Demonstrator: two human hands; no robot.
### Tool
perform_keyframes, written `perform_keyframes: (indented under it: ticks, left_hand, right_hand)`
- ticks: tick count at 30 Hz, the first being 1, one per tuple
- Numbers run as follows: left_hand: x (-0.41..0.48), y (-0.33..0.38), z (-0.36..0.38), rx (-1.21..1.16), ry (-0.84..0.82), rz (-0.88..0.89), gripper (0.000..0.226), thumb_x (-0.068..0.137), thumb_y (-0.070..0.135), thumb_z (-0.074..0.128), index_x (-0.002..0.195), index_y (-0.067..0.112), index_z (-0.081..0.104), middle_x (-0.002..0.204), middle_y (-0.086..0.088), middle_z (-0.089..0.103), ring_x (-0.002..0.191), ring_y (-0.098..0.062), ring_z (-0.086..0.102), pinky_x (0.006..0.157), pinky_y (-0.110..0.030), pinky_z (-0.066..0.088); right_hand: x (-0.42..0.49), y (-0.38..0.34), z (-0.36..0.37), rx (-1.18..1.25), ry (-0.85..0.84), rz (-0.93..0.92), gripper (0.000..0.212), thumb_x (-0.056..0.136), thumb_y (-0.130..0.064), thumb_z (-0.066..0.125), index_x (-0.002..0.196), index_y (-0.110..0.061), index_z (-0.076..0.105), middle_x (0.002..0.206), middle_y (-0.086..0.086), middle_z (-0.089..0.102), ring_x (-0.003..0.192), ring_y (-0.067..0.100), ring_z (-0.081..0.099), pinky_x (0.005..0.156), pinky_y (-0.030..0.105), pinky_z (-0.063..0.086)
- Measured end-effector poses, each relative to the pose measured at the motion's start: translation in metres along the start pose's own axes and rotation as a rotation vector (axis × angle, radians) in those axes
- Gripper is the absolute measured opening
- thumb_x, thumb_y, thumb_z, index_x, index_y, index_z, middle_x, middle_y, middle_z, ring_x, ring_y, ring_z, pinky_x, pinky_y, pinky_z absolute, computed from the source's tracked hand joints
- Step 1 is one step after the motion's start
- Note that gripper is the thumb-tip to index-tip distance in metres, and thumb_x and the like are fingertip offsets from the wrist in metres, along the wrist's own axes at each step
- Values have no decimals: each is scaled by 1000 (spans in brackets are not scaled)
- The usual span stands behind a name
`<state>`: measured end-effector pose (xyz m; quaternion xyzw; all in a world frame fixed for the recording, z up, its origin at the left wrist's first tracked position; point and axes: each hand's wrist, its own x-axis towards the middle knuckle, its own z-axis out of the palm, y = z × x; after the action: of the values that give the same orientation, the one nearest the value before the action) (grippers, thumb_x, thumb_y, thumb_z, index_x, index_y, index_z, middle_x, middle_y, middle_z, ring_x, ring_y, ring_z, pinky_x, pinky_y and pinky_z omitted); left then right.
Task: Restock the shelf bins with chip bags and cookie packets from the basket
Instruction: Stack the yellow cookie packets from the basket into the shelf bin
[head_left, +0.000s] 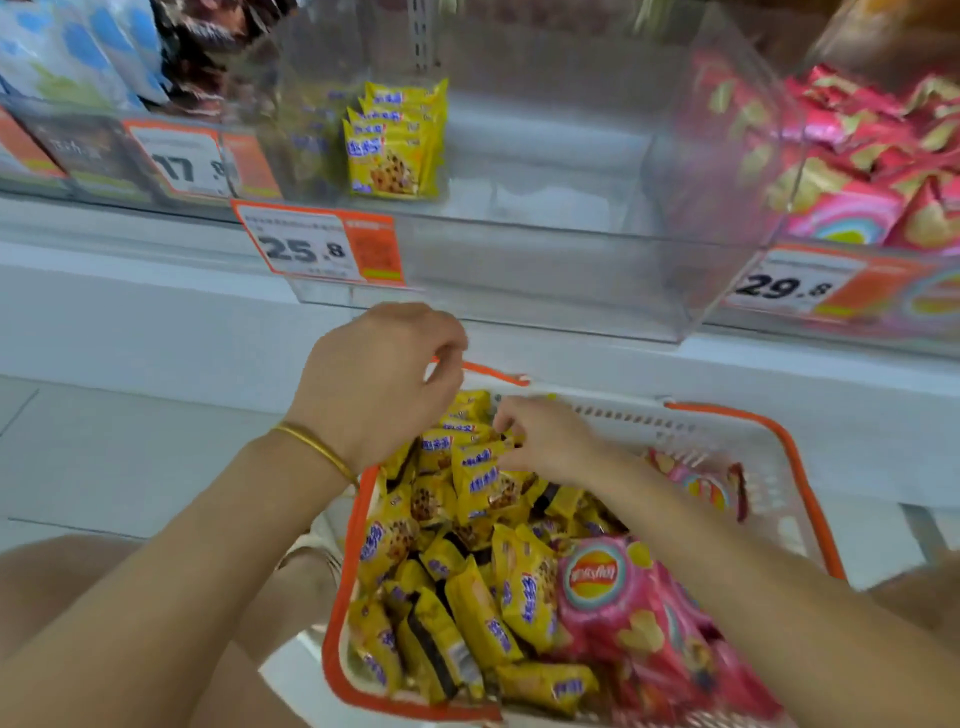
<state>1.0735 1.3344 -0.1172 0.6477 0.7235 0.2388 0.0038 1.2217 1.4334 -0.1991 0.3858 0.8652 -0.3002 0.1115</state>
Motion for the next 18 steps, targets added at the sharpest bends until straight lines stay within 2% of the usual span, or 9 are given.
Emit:
perform_keyframes:
  ticks: [2,5,9,11,14,16,18]
  left_hand:
    - [0,-3,9,33,-94,-51,34,81,35,36,90,25,67,90,6,65,86,-18,60,67,-36,51]
    - [0,-3,20,100,-180,-41,39,84,36,31,95,23,66,93,4,64,90,-18,59,70,-39,51]
    - [3,-2,31,164,-344,-56,23,95,34,43,108,27,61,107,7,61,99,-15,56,79,-35,50]
    - [5,0,34,154,-481,-59,28,94,38,47,118,28,57,118,7,58,106,-13,55,86,-35,48]
    - [7,0,35,-6,-630,-80,43,89,40,58,129,24,51,129,4,53,114,-12,51,95,-30,43]
    - [10,2,30,-192,-620,-125,38,87,32,64,122,22,56,122,3,56,104,-9,54,89,-22,43]
    - [14,5,23,-359,-566,-155,23,84,24,68,106,24,62,107,4,63,93,-11,60,82,-23,48]
  right_hand:
    - [12,12,31,-71,-7,9,42,83,-27,70,117,-10,51,112,4,55,95,17,52,77,28,43]
    - [14,17,52,-16,59,12,50,81,-30,73,117,-9,46,113,6,50,96,20,51,79,31,42]
    - [13,27,45,52,38,-39,47,78,-39,74,113,-15,54,112,0,50,93,13,46,76,26,37]
    - [7,31,35,131,43,-69,40,76,-43,75,105,-21,58,107,-5,51,95,11,47,76,24,37]
    - [-11,27,7,350,122,-105,30,74,-36,78,95,-25,60,101,-7,56,98,10,52,78,21,41]
    - [-25,21,-13,508,151,-108,27,75,-28,78,96,-21,62,98,-5,59,88,9,57,71,13,45]
    - [-40,14,-32,672,121,-90,24,78,-26,74,98,-16,64,95,-4,61,78,6,61,63,16,51]
